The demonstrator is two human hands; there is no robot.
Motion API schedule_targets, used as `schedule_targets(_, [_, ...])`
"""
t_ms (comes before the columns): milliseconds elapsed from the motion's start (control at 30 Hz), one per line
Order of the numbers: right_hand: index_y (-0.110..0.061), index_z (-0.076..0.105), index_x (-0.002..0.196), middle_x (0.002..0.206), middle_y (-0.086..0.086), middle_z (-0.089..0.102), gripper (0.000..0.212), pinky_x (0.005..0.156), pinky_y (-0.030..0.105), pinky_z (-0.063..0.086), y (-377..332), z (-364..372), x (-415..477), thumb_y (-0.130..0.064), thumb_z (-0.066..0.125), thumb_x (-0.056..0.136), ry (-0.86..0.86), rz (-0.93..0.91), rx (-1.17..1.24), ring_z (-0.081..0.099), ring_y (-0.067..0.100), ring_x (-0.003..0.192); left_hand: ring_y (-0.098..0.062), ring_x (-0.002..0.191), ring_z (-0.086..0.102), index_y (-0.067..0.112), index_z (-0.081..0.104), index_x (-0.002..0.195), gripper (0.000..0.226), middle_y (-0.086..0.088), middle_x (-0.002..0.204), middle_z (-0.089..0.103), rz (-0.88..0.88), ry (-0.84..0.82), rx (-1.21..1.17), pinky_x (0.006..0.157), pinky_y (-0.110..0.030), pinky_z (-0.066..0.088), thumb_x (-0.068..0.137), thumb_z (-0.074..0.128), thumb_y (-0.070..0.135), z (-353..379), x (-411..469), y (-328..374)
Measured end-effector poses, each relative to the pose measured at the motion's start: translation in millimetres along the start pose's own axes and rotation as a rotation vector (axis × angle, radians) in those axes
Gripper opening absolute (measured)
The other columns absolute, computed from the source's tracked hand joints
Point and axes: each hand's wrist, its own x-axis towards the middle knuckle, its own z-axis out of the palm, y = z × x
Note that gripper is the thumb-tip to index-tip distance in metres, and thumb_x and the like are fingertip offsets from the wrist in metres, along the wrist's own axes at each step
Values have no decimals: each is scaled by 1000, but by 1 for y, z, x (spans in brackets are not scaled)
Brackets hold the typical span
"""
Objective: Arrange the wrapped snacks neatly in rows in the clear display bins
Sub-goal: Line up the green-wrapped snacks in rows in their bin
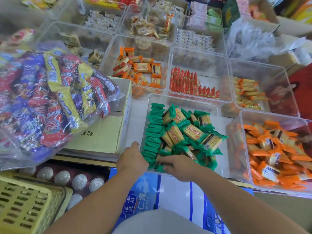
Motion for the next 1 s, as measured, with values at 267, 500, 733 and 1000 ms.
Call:
schedule_targets(267, [-27, 58, 135, 131, -2, 64, 35, 96, 37, 49, 19, 8, -37, -27, 47, 102, 215, 83, -82, 59, 24, 118, -27, 100, 55, 16, 55, 126, 55, -2, 112, 57, 637, 435, 12, 84, -44, 52, 78, 81, 24, 6, -31, -3])
schedule_targets(500, [-35, 47, 146, 147, -10, 51, 43, 108, 32, 40, 42, 21, -74, -40, 44, 103, 285, 231, -62, 48, 16, 133, -23, 140, 37, 25, 31, 156, 67, 1, 156, 37, 898, -109, 388, 119, -45, 24, 100, 38, 60, 18, -25, 14])
schedule_targets(733, [-33, 62, 130, 127, -9, 61, 34, 97, 28, 45, 52, 17, -98, -37, 57, 97, 579, 256, -58, 52, 15, 120, -30, 149, 26, 52, 15, 154, 81, -7, 163, 28, 807, -370, 697, 117, -68, 1, 84, 41, 84, 26, -13, 26])
schedule_targets(1000, [-26, 68, 120, 117, -4, 54, 31, 95, 31, 44, 69, 9, -101, -41, 64, 93, 679, 113, -75, 48, 18, 112, -30, 122, 49, 37, 38, 143, 57, -1, 127, 60, 747, -251, 670, 113, -56, 26, 92, 58, 54, 30, -33, 42])
